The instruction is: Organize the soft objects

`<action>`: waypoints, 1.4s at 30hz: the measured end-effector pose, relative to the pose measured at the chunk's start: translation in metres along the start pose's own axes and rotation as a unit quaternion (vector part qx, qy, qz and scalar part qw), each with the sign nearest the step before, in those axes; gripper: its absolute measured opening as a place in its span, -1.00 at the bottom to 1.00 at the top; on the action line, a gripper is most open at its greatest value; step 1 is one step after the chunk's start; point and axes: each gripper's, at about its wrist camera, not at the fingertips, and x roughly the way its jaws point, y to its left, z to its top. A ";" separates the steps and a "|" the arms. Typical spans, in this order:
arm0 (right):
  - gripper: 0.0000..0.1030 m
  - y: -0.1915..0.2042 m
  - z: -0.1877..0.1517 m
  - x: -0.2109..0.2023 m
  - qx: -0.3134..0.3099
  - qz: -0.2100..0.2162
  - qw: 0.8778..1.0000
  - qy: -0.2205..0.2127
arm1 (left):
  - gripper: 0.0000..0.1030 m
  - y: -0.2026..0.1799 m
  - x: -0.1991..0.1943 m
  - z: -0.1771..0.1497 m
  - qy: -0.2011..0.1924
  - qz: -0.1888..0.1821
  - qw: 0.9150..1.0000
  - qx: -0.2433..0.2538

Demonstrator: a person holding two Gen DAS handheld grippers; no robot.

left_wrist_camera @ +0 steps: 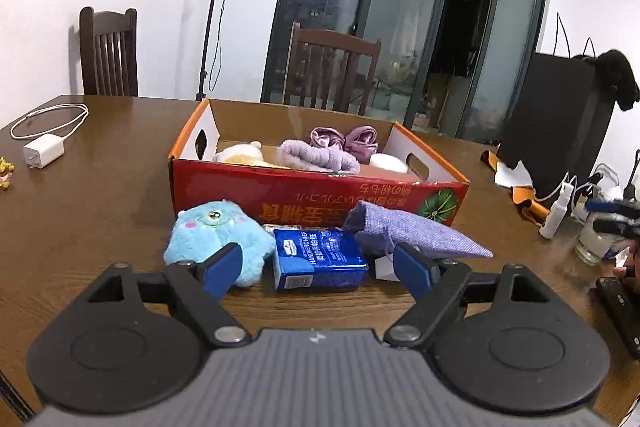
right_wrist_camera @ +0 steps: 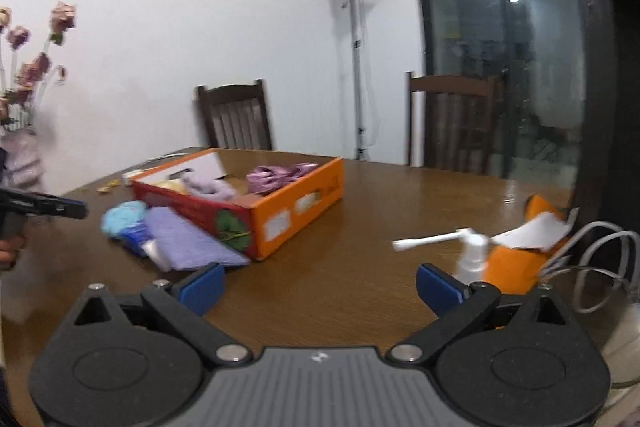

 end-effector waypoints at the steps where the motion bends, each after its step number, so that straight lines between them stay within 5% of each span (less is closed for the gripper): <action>1: 0.92 0.008 0.002 0.005 -0.005 0.012 1.000 0.009 | 0.64 0.001 -0.002 -0.001 -0.003 -0.001 1.000 -0.001; 6: 0.92 0.034 -0.007 0.009 -0.107 0.060 0.992 0.038 | 0.64 0.003 -0.004 -0.007 -0.005 0.003 1.000 0.005; 14: 0.83 0.027 -0.016 0.024 -0.083 0.131 0.983 0.098 | 0.64 0.006 0.000 -0.017 0.006 0.007 1.000 0.004; 18: 0.83 0.033 -0.012 0.005 -0.089 0.106 0.987 0.077 | 0.64 0.007 -0.001 -0.018 0.006 0.018 1.000 0.016; 25: 0.84 0.047 -0.010 -0.042 -0.087 0.123 0.988 0.028 | 0.64 0.008 0.004 -0.023 0.014 0.017 1.000 0.022; 42: 0.85 0.031 -0.015 -0.006 -0.086 0.149 0.984 0.032 | 0.64 0.004 0.022 -0.024 0.026 0.011 0.999 0.026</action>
